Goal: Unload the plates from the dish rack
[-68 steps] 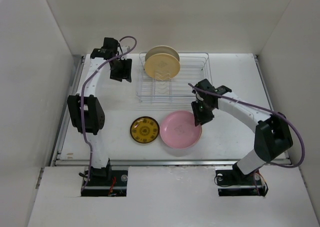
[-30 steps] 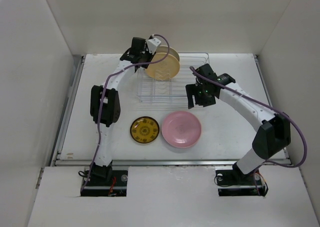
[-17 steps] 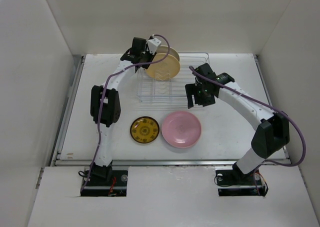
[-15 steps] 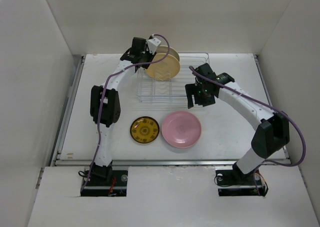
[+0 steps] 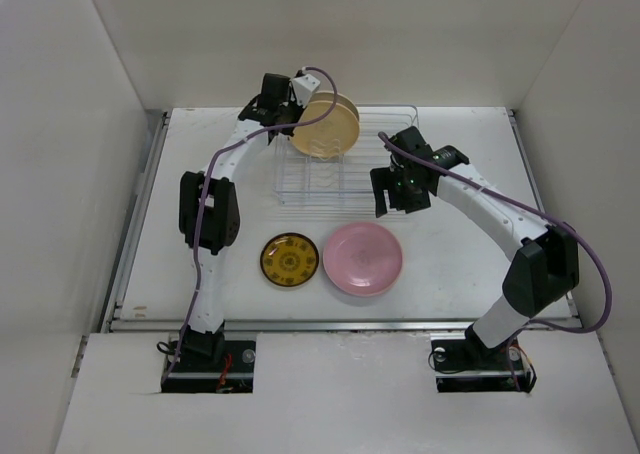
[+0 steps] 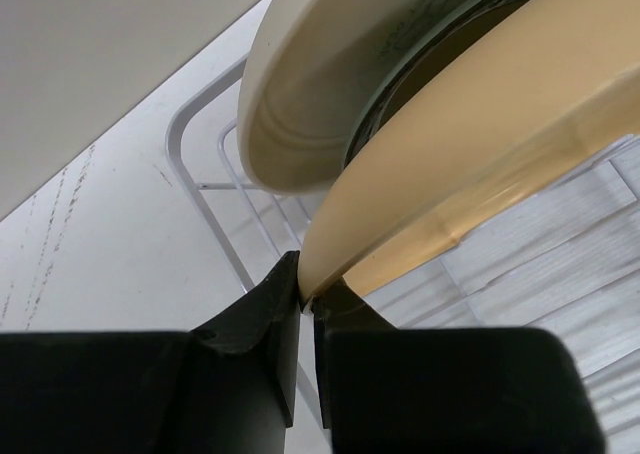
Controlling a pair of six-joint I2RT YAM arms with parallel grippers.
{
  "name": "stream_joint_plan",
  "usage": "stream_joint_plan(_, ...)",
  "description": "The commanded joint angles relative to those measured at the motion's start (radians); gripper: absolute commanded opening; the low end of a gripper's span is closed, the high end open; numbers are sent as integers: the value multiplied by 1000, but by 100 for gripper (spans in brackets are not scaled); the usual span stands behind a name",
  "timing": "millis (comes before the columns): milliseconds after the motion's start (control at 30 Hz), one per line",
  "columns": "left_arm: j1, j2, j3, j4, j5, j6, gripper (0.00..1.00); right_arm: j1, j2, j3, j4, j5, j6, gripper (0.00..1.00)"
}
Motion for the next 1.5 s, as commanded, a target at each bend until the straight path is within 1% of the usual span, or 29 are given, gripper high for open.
stream_joint_plan(0, -2, -101, 42, -28, 22, -32, 0, -8, -30, -1, -12, 8, 3, 81)
stream_joint_plan(267, -2, -145, 107, -98, -7, -73, 0, -8, -29, 9, -12, 8, 3, 81)
stream_joint_plan(633, -2, -165, 116, -138, 2, -103, 0, -8, -50, -10, -12, 8, 3, 81)
stream_joint_plan(767, -2, -183, 128, -179, 22, -112, 0, -8, -59, 1, -12, 8, 3, 81)
stream_joint_plan(900, -2, -193, 150, -233, 100, -156, 0, -8, -79, 24, 0, 8, 3, 81)
stream_joint_plan(967, 7, -202, 173, -262, 129, -185, 0, -8, -106, 33, 33, 8, 3, 81)
stream_joint_plan(1100, 34, -211, 225, -362, 244, -242, 0, -8, -172, 44, 99, 8, 3, 81)
stream_joint_plan(1133, 35, -211, 246, -420, 314, -242, 0, -8, -189, 44, 113, 8, 3, 81)
stream_joint_plan(1167, 35, -211, 259, -457, 344, -251, 0, -8, -203, 44, 125, 22, 3, 81)
stream_joint_plan(1200, 35, -211, 259, -527, 407, -252, 0, -8, -233, 44, 145, 48, 15, 81)
stream_joint_plan(1233, 35, -222, 259, -563, 407, -252, 0, -8, -247, 44, 146, 68, 29, 81)
stream_joint_plan(1267, 35, -222, 259, -599, 472, -252, 0, -8, -260, 44, 146, 95, 39, 81)
stream_joint_plan(1333, 25, -222, 243, -679, 533, -236, 0, -8, -293, 44, 155, 196, 70, 81)
stream_joint_plan(1367, 25, -211, 230, -768, 565, -224, 0, -8, -303, 44, 155, 232, 107, 81)
stream_joint_plan(1433, -16, -184, 219, -857, 574, -163, 0, -8, -315, 44, 126, 331, 142, 81)
stream_joint_plan(1467, -30, -174, 207, -932, 574, -141, 0, -8, -326, 44, 116, 362, 176, 81)
